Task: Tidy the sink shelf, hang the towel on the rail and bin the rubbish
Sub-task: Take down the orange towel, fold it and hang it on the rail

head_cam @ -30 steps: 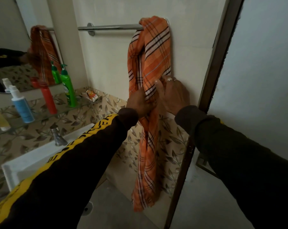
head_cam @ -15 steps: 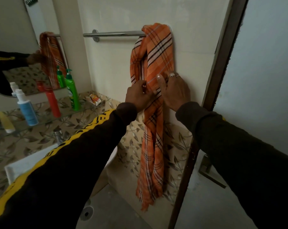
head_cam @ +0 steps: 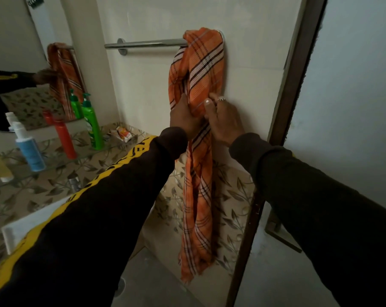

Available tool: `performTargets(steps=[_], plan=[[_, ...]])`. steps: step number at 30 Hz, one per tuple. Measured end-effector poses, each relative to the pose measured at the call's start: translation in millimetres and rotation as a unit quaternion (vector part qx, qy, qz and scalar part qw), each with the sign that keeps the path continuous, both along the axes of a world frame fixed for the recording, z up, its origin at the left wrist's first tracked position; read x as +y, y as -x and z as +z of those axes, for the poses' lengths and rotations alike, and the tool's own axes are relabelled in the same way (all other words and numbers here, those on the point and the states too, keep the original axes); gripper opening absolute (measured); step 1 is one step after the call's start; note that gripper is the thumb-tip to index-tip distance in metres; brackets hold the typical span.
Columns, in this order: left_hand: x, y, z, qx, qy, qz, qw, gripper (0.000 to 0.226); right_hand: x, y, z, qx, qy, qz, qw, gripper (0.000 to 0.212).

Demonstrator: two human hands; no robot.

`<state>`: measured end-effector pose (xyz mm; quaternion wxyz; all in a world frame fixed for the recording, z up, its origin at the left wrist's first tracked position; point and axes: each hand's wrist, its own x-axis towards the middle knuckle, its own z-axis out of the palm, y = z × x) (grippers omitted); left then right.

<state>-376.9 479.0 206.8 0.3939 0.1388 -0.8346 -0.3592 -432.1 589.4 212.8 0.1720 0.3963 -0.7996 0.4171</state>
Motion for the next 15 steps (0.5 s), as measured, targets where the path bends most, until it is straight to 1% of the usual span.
performTargets(steps=[3, 6, 11, 15], plan=[[-3.1, 0.8, -2.4, -0.04, 0.035, 0.027, 0.998, 0.045, 3.8, 0.3, -3.0, 0.002, 0.005, 0.009, 1.0, 0.041], [-5.2, -1.3, -8.9, -0.063, 0.045, 0.046, 0.996, 0.035, 6.4, -1.1, -7.7, 0.005, 0.004, 0.01, 1.0, 0.041], [-5.6, -9.5, -20.1, -0.073, 0.05, 0.025, 0.996, 0.017, 8.1, -4.2, -15.5, -0.02, -0.011, 0.004, 1.0, 0.047], [-5.4, -14.5, -29.7, -0.085, 0.046, 0.02, 0.995, 0.018, 8.2, -6.6, -21.5, -0.041, -0.015, -0.001, 0.999, 0.051]])
